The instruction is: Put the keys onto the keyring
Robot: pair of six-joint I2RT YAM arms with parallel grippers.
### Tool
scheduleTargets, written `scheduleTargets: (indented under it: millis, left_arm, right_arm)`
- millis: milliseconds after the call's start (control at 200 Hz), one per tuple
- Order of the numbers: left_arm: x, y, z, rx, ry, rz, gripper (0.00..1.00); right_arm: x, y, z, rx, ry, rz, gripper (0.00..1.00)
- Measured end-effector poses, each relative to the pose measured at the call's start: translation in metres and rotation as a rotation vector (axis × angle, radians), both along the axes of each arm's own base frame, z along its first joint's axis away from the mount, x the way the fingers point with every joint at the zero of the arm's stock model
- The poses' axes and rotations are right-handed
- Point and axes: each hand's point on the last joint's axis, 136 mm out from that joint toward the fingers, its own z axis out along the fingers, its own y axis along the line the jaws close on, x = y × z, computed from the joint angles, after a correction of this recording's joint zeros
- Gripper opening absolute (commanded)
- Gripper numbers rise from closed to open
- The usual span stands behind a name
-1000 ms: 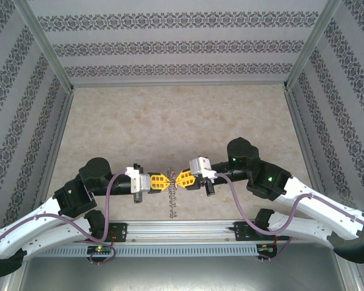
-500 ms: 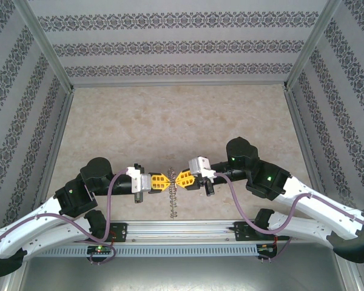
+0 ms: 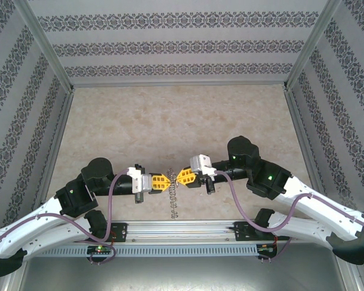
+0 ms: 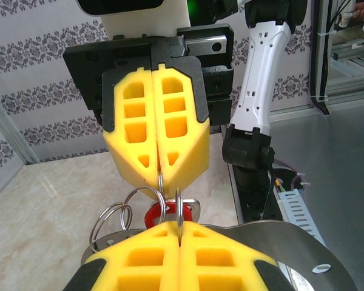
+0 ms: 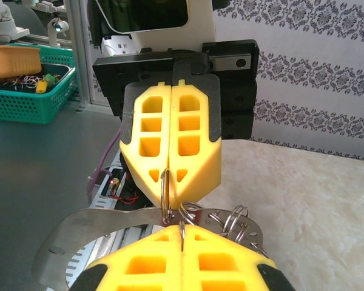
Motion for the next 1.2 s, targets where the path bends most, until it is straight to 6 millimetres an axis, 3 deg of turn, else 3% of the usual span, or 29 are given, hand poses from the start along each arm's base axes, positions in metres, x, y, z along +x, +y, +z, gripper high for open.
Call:
scheduleTargets:
  millis: [1199]
  left_arm:
    - [0.0001,0.0000,0.0000,0.001,-0.004,0.000,0.00]
  right_arm:
    - [-0.0077,0.0024,-0.0025,-0.014,0.031,0.057,0.00]
